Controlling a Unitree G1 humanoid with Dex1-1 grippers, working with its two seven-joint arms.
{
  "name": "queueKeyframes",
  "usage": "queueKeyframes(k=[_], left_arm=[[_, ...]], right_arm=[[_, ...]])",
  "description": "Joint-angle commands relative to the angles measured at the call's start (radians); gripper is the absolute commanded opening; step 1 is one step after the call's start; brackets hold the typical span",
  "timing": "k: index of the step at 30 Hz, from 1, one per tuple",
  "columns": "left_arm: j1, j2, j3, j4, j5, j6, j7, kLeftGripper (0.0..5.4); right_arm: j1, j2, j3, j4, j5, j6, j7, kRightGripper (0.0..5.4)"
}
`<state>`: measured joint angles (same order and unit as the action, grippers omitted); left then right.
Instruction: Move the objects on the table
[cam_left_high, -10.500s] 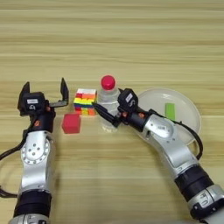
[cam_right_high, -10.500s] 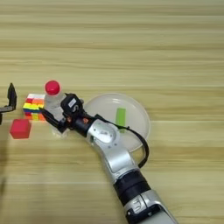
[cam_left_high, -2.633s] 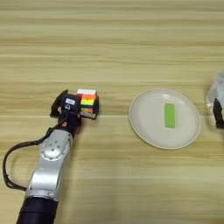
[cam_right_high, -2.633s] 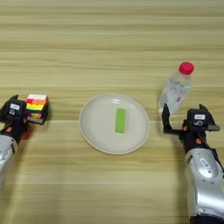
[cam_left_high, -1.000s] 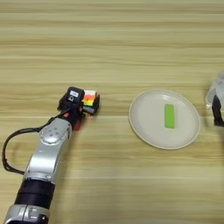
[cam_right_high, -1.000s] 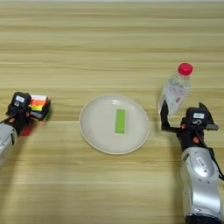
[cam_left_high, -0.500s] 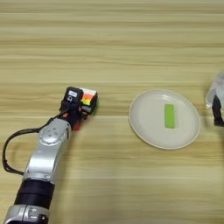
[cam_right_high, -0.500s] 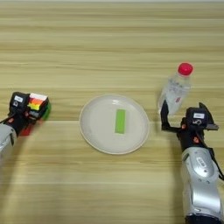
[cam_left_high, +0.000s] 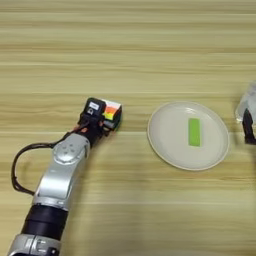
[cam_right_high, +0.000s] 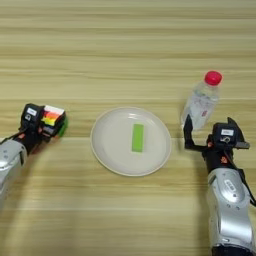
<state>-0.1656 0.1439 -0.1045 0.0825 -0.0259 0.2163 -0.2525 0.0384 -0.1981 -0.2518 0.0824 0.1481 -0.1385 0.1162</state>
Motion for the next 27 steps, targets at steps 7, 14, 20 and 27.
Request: queueKeyframes(k=[7,14,20,27], left_arm=[[-0.036,-0.027,-0.065,-0.066,0.026,0.039,-0.008,3.29],[-0.049,-0.056,-0.12,-0.1,0.038,0.058,-0.014,3.29],[-0.06,-0.08,-0.182,-0.145,0.05,0.08,-0.02,3.29],[-0.065,-0.094,-0.211,-0.169,0.054,0.095,-0.031,3.29]], right_arm=[[-0.013,0.005,0.002,0.01,-0.001,0.004,-0.005,5.4],[-0.012,0.007,0.003,0.01,-0.002,0.003,-0.005,5.4],[-0.013,0.005,0.004,0.008,0.0,0.004,-0.002,5.4],[-0.014,0.007,0.006,0.007,-0.002,0.006,-0.004,5.4]])
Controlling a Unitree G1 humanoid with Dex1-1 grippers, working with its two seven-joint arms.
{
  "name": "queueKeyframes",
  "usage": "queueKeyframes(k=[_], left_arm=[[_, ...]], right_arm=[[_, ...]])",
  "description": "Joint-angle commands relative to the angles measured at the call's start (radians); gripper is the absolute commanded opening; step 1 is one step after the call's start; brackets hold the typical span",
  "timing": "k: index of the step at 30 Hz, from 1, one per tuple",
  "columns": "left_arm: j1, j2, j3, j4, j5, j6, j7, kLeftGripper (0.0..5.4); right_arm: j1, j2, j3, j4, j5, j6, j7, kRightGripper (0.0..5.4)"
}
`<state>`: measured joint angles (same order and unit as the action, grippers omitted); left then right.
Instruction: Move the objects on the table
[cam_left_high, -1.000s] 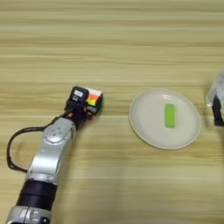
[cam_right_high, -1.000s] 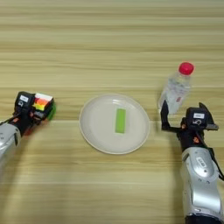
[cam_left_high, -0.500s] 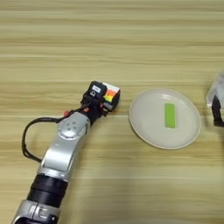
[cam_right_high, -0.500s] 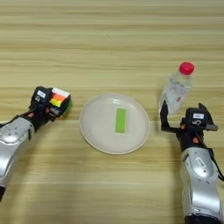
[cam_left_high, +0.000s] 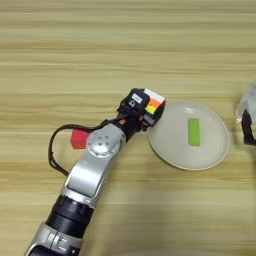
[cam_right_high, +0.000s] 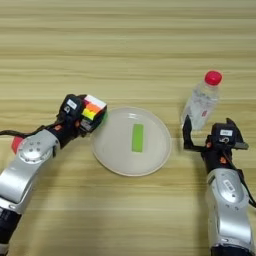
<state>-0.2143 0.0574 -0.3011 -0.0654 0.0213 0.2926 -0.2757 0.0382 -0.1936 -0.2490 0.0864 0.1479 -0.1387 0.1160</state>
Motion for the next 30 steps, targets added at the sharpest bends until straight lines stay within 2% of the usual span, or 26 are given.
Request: queueKeyframes(k=[1,8,17,30], left_arm=[[-0.016,-0.01,-0.02,-0.023,0.007,0.02,-0.01,3.29],[0.005,-0.028,-0.076,-0.011,0.01,0.021,-0.029,3.29],[0.026,-0.058,-0.124,0.063,0.018,-0.002,-0.032,3.29],[0.019,-0.075,-0.12,0.191,0.023,-0.058,-0.033,3.29]], right_arm=[[-0.014,0.002,0.003,0.003,-0.001,0.006,-0.004,5.4],[-0.012,0.003,0.004,0.001,-0.002,0.005,-0.006,5.4],[-0.012,0.003,0.004,0.012,-0.003,-0.002,-0.006,5.4],[-0.013,0.002,0.001,0.023,-0.003,-0.011,-0.007,5.4]])
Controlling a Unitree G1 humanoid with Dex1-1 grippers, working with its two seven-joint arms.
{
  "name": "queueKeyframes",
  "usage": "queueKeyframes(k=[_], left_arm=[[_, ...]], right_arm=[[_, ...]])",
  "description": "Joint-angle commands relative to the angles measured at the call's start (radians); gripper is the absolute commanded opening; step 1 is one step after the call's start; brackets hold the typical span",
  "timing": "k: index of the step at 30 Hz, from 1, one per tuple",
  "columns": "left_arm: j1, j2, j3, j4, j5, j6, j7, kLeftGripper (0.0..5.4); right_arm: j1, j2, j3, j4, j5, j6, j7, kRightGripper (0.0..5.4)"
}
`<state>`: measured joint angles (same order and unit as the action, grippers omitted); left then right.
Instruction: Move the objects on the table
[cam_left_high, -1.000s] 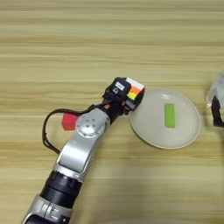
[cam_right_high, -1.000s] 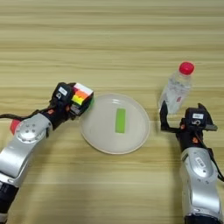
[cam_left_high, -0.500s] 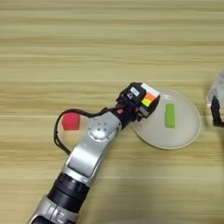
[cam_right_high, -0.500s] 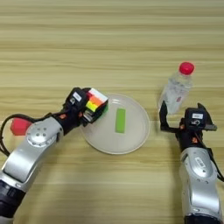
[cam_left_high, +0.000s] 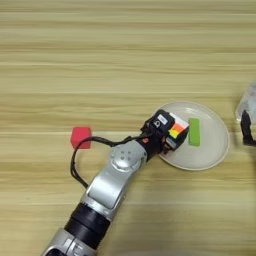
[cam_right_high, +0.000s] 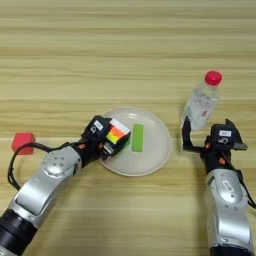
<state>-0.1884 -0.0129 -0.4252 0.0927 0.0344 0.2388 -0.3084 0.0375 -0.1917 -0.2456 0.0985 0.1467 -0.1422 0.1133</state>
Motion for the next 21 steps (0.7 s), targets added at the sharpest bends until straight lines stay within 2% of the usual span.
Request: queueKeyframes(k=[1,7,8,21], left_arm=[[-0.007,-0.007,0.004,0.037,0.011,-0.007,0.0,3.29],[-0.008,-0.009,-0.001,0.04,0.024,-0.015,0.001,3.29],[-0.008,-0.01,-0.002,0.039,0.026,-0.016,0.002,3.58],[-0.005,-0.01,0.004,-0.005,0.021,-0.012,0.008,4.82]], right_arm=[[-0.012,0.0,-0.002,0.01,-0.002,-0.007,-0.004,5.4],[-0.011,-0.001,-0.004,0.011,-0.002,-0.009,-0.003,5.4],[-0.011,-0.002,-0.004,0.015,-0.001,-0.011,-0.002,5.4],[-0.013,-0.004,-0.004,0.024,-0.001,-0.02,-0.001,5.4]])
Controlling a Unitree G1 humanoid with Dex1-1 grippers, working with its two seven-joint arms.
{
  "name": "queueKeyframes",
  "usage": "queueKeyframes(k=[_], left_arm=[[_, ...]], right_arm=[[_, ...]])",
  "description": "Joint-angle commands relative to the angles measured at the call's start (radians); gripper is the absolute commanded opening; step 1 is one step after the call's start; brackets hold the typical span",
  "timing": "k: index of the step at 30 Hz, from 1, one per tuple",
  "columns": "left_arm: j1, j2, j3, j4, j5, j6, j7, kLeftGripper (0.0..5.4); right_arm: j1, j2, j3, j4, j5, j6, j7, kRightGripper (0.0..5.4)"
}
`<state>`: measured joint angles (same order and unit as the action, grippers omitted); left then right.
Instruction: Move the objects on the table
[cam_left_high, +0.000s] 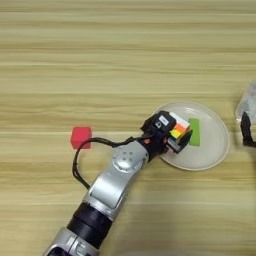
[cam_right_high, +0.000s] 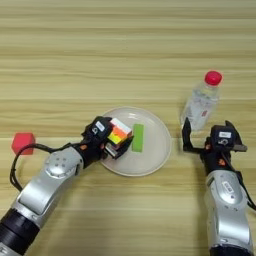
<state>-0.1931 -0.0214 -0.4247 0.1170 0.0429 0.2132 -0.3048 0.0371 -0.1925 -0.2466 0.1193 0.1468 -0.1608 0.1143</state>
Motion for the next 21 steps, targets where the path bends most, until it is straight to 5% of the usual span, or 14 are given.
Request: queueKeyframes(k=[1,10,21], left_arm=[[0.001,-0.001,0.006,-0.038,0.012,0.015,0.005,4.92],[0.011,-0.006,0.036,-0.117,-0.017,0.016,0.008,5.38],[0.008,0.012,0.207,-0.164,-0.068,-0.026,0.065,5.38]], right_arm=[[-0.012,-0.003,-0.002,0.001,-0.002,0.0,-0.003,5.4],[-0.014,-0.004,0.0,0.002,-0.002,0.002,-0.001,5.4],[-0.014,-0.007,-0.002,0.019,-0.001,-0.01,0.005,5.4]])
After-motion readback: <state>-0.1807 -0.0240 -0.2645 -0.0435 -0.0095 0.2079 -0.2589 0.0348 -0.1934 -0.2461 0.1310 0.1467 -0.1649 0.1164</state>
